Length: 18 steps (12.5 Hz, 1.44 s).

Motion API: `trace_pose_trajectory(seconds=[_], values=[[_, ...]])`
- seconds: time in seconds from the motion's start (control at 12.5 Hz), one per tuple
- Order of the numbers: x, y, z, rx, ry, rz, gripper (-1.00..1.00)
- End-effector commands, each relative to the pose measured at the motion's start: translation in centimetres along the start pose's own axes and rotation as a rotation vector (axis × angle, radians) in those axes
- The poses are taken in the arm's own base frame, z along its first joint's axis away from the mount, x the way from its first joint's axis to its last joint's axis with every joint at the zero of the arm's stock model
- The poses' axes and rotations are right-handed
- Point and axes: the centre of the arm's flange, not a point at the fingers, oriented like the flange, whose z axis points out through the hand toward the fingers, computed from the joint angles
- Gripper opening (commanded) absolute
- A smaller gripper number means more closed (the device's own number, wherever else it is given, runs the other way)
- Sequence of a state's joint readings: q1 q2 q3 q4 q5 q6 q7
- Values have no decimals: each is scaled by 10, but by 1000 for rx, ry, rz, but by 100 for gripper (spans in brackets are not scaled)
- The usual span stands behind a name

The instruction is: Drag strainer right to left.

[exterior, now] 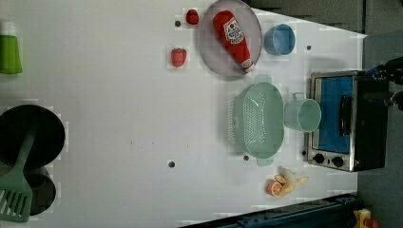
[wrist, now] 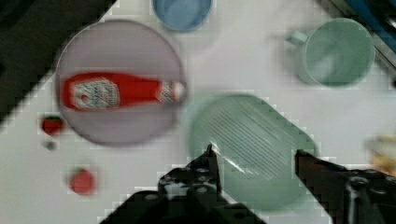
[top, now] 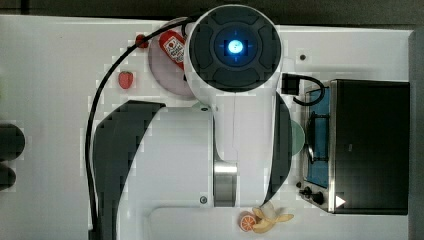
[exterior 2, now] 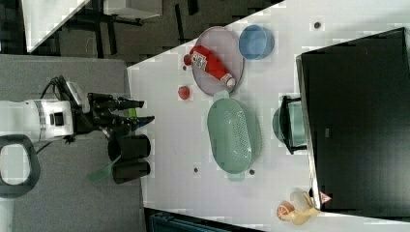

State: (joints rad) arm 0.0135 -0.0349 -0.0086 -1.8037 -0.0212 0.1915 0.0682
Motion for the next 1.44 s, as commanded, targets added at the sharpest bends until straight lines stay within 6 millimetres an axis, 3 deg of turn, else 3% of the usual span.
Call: trace_pose_trajectory(seconds=[0.08,0.24,0.48,0.72,1.12,1.44], values=[[-110,168,-78,-5,-13,48,60],[-109,168,-73,-11,-19,47,100],[-96,151,-42,-10,-16,45,100],[-70,122,31,0,-5,117,100],[-37,83,171,-34,-23,480,100],[-25,62,269,-64,-33,644,100]])
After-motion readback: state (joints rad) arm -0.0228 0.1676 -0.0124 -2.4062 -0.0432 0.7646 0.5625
